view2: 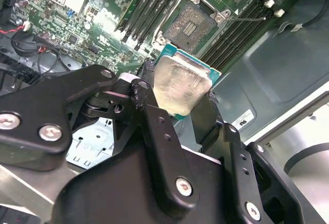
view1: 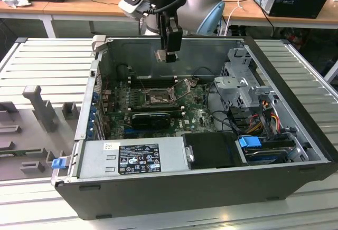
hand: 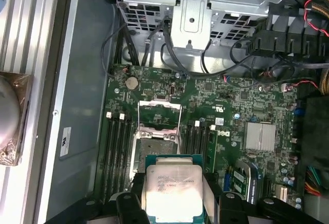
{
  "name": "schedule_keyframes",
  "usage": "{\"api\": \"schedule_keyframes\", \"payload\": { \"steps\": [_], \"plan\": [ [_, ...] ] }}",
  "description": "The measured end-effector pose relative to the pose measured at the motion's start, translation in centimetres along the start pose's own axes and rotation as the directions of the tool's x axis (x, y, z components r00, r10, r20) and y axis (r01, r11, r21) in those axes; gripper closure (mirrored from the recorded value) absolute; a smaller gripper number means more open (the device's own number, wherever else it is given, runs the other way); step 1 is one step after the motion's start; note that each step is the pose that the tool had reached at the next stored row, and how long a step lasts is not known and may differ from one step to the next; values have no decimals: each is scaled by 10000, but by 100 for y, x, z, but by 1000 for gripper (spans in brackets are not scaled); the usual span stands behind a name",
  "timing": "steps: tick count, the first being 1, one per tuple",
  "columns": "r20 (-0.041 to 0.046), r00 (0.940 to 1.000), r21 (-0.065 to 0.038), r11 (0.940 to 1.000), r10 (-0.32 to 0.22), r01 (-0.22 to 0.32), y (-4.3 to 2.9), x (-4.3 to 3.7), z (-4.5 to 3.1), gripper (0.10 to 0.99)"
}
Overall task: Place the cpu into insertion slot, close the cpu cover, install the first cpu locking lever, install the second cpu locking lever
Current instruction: 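Place the cpu into insertion slot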
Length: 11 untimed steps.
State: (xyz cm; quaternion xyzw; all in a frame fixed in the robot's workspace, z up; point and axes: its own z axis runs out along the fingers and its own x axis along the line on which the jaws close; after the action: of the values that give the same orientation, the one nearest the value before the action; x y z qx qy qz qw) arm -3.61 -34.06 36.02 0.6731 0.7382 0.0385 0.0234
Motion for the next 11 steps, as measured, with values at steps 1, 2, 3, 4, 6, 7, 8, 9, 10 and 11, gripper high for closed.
{"api": "schedule_keyframes", "payload": {
  "steps": [1, 2, 3, 4, 6, 7, 8, 9, 10, 11],
  "plan": [
    [11, 9999, -2, 9999, 119, -119, 0, 0, 1, 557],
    [19, 9998, -4, 9998, 216, -216, 0, 0, 1, 557],
    [26, 9996, -6, 9996, 297, -297, 0, 0, 1, 557],
    [38, 9991, -8, 9991, 426, -426, 0, 0, 2, 557],
    [54, 9982, -12, 9982, 603, -603, 0, 0, 2, 557],
    [60, 9977, -14, 9977, 677, -677, 0, 0, 3, 557],
    [71, 9966, -18, 9967, 816, -816, 0, 0, 4, 557],
    [78, 9959, -20, 9959, 904, -904, -1, 0, 6, 557],
    [92, 9946, -23, 9946, 1036, -1035, -1, 0, 9, 557],
    [108, 9924, -28, 9925, 1225, -1224, -1, 0, 13, 557]
  ]
}}
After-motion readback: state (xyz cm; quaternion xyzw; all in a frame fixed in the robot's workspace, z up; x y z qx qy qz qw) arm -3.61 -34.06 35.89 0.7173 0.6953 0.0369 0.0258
